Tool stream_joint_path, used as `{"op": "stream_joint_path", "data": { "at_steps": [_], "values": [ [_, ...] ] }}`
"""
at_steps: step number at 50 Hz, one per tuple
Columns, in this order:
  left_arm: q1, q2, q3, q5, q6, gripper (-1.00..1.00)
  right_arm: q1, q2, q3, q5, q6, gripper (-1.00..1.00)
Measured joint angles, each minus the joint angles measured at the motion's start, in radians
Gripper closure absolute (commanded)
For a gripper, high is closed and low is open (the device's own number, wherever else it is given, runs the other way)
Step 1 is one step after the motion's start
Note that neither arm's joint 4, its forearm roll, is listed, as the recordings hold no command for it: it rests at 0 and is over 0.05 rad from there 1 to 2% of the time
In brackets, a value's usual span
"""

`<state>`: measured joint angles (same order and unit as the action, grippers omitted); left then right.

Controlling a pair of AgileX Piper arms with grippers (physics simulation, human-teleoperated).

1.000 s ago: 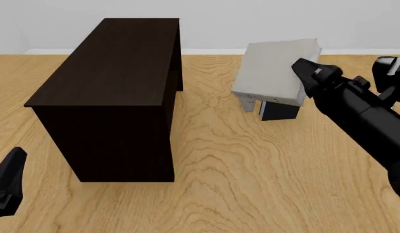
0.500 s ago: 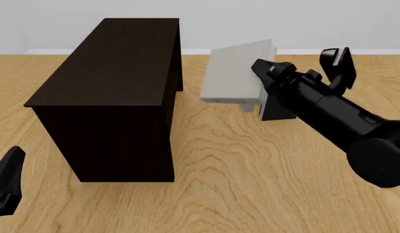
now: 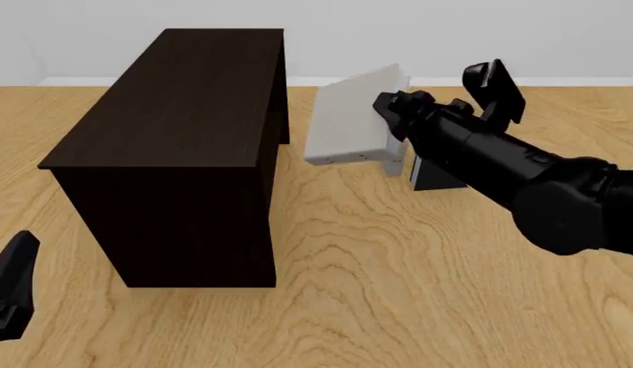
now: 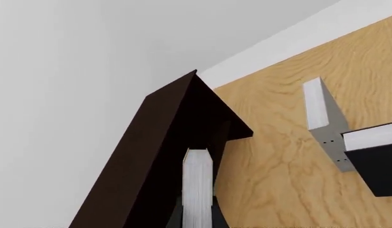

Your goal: Pick up the book on the right and place it under the cabinet shelf.

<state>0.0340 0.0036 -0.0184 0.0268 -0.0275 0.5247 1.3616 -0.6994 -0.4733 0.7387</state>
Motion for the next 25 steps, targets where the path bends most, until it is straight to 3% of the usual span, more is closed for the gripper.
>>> {"op": "stream_joint_path", "data": {
  "at_steps": [25],
  "values": [
    [0.0, 0.001, 0.001, 0.001, 0.004, -1.0, 0.007, 0.105, -0.042, 0.058, 0.028, 1.0]
  ]
}}
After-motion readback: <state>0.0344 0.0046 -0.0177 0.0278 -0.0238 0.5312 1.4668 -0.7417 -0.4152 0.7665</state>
